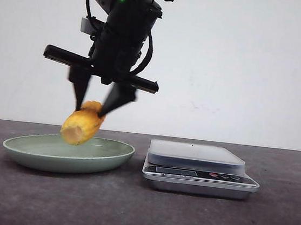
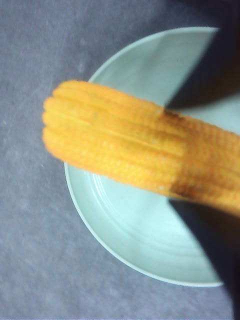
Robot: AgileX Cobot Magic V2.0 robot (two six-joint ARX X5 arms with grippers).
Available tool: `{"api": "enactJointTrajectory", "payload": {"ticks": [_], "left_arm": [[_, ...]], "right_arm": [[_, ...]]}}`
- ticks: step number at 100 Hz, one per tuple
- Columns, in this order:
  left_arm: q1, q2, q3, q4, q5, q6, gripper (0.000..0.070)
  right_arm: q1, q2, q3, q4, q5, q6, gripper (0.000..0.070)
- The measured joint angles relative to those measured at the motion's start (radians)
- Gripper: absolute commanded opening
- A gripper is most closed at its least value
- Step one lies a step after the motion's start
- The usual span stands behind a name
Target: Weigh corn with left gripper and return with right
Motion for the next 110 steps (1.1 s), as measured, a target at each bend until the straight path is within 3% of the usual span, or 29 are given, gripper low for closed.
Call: {"api": "enactJointTrajectory", "payload": {"ticks": [17, 24, 41, 68, 88, 110], "left_arm": [[0.0, 0.0, 0.0, 0.0, 0.0, 0.0, 0.0543], [0.0, 0.0, 0.0, 0.0, 0.0, 0.0, 0.0543], [0.0, 0.0, 0.0, 0.0, 0.0, 0.0, 0.0543], [0.0, 0.0, 0.0, 0.0, 0.0, 0.001, 0.0543], [0.0, 0.0, 0.0, 0.0, 0.0, 0.001, 0.0543], [0.0, 0.0, 0.0, 0.0, 0.0, 0.002, 0.0543]], "right_arm": [[-0.003, 0.0, 0.01, -0.009, -0.005, 0.006, 0.07], [-0.006, -0.001, 0.037, -0.034, -0.005, -0.008, 0.0664], [-0.033, -0.097, 0.121, -0.143, -0.004, -0.095, 0.0653], [-0.177, -0.492, 0.205, -0.285, 0.032, -0.254, 0.0584], [-0.335, -0.798, 0.204, -0.478, 0.039, -0.354, 0.058], [-0.478, -1.148, 0.204, -0.716, 0.107, -0.411, 0.058]]}}
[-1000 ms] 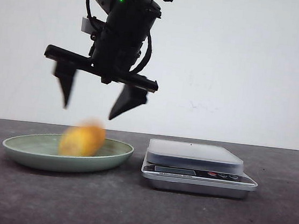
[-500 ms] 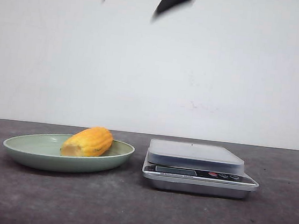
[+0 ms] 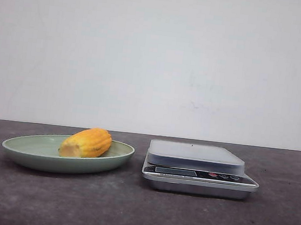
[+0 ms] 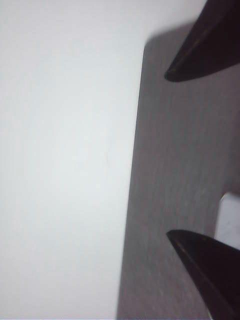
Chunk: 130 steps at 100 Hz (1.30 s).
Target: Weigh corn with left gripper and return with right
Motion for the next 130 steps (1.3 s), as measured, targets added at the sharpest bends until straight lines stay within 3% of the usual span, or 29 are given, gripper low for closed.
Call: {"api": "enactJointTrajectory", "payload": {"ticks": [22, 37, 42, 47, 51, 54, 58, 81, 130], "left_arm": [[0.0, 0.0, -0.012, 0.0, 0.0, 0.0, 0.0533], [0.0, 0.0, -0.038, 0.009, 0.002, 0.0, 0.0373], [0.0, 0.0, -0.047, 0.031, 0.005, 0.0, 0.03], [0.0, 0.0, -0.055, 0.051, 0.005, 0.0, 0.016], [0.0, 0.0, -0.061, 0.064, 0.005, 0.0, 0.0008], [0.0, 0.0, -0.066, 0.071, 0.005, 0.0, 0.0006], [0.0, 0.0, -0.074, 0.082, 0.005, 0.0, 0.0008], [0.0, 0.0, -0.098, 0.187, 0.034, -0.001, 0.001], [0.0, 0.0, -0.098, 0.198, 0.034, -0.001, 0.001]], "right_arm": [[-0.006, -0.238, -0.058, -0.187, 0.006, 0.02, 0.058], [-0.018, -0.407, -0.246, -0.184, -0.012, 0.074, 0.0558], [-0.019, -0.471, -0.327, -0.17, -0.017, 0.095, 0.0456], [-0.019, -0.531, -0.41, -0.146, -0.027, 0.116, 0.0329], [-0.019, -0.571, -0.474, -0.125, -0.038, 0.127, 0.0157], [-0.019, -0.596, -0.52, -0.108, -0.043, 0.133, 0.0], [-0.019, -0.622, -0.578, -0.08, -0.046, 0.139, 0.0025], [-0.019, -0.663, -0.751, 0.06, -0.076, 0.163, 0.0017], [-0.019, -0.663, -0.765, 0.053, -0.075, 0.19, 0.0017]]}}
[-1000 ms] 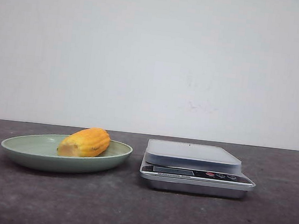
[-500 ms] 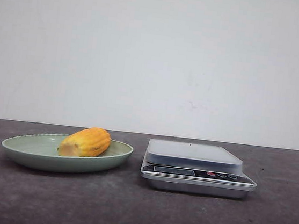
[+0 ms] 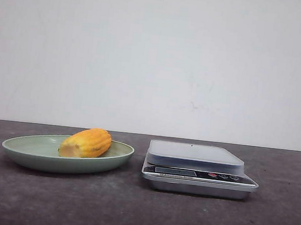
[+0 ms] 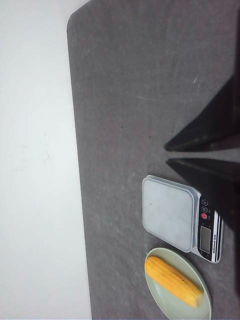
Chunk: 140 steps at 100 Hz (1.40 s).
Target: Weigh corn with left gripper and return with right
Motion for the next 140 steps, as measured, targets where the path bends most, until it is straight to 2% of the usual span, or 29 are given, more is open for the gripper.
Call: {"api": "enactJointTrajectory", "payload": {"ticks": [27, 37, 49, 65, 74, 87, 110, 140], "left_arm": [[0.004, 0.0, -0.004, 0.006, 0.0, 0.0, 0.001], [0.053, -0.006, -0.069, 0.085, -0.02, 0.023, 0.0011], [0.159, -0.054, -0.254, 0.321, -0.019, 0.074, 0.001], [0.262, -0.121, -0.57, 0.736, 0.128, 0.128, 0.0011], [0.291, -0.151, -0.751, 0.933, 0.175, 0.148, 0.0011], [0.294, -0.156, -0.951, 1.128, 0.18, 0.161, 0.0011], [0.294, -0.156, -1.07, 1.209, 0.182, 0.196, 0.0011], [0.294, -0.158, -1.071, 1.093, 0.183, 0.245, 0.0011]], "right_arm": [[0.0, 0.0, 0.0, 0.001, 0.0, 0.0, 0.0017], [0.0, 0.0, 0.0, 0.002, 0.0, 0.0, 0.0017], [0.0, 0.0, 0.0, 0.002, 0.0, 0.0, 0.0017], [0.0, 0.0, 0.0, 0.002, 0.0, 0.0, 0.0017], [0.0, 0.0, 0.0, 0.002, 0.0, 0.0, 0.0017], [0.0, 0.0, 0.0, 0.002, 0.0, 0.0, 0.0017], [0.0, 0.0, 0.0, 0.002, 0.0, 0.0, 0.0017], [0.0, 0.0, 0.0, 0.002, 0.0, 0.0, 0.0017]]}}
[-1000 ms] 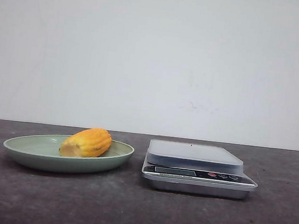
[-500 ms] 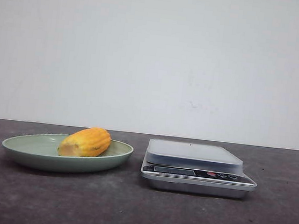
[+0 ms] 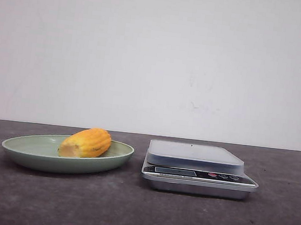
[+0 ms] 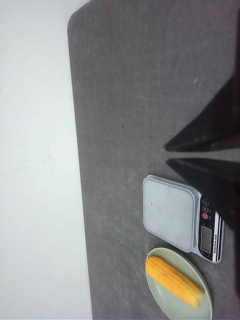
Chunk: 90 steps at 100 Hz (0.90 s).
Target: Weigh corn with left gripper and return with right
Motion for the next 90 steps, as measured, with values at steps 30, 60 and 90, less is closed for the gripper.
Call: {"api": "enactJointTrajectory", "payload": {"ticks": [30, 60, 90], "left_arm": [[0.0, 0.001, 0.0, -0.051, 0.0, 0.003, 0.0011], [0.0, 0.001, 0.0, -0.051, 0.0, 0.003, 0.0011], [0.0, 0.001, 0.0, -0.051, 0.0, 0.003, 0.001]], "right_arm": [[0.0, 0.0, 0.0, 0.001, 0.0, 0.0, 0.0017], [0.0, 0.0, 0.0, 0.001, 0.0, 0.0, 0.0017], [-0.034, -0.007, -0.016, 0.075, 0.052, -0.078, 0.0017]]}}
